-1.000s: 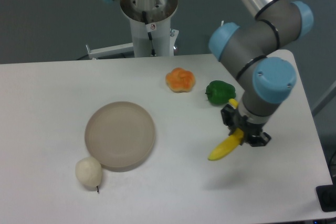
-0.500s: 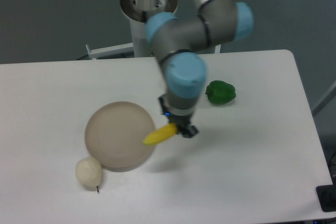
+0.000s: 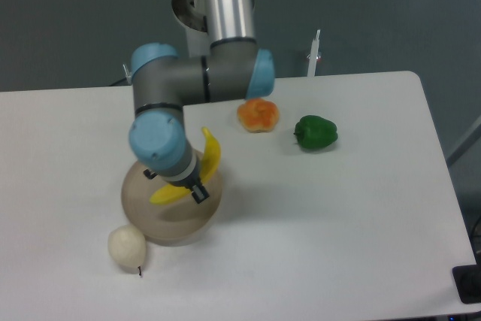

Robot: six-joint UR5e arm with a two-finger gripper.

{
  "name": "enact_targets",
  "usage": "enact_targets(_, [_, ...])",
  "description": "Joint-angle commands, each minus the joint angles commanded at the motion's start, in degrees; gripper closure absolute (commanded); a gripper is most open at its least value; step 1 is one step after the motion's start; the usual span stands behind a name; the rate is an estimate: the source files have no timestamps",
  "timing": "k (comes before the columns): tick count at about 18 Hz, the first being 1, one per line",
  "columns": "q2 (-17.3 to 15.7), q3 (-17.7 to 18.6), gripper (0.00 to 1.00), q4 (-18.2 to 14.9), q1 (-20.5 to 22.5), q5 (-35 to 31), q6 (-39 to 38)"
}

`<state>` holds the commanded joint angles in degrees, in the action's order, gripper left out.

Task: Place bananas on a plate
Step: 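Carry the banana over to the beige plate and lower it, then set the banana down on the plate and open the gripper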

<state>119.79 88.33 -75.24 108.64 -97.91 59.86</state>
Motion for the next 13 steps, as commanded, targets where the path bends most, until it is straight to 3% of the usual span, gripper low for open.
enact_targets(5, [1.32, 0.09, 0.98, 5.54, -0.88, 0.26, -1.24])
enact_targets(8, [1.94, 0.0, 0.84, 6.06, -0.88, 0.62, -1.42])
enact_targets(10, [2.12, 0.0, 0.82, 6.94, -0.88, 0.7, -1.42])
enact_targets(11, [2.03, -0.09, 0.74, 7.21, -0.88, 0.7, -1.33])
enact_targets(13, [2.12, -0.27, 0.46, 7.38, -0.88, 0.7, -0.8])
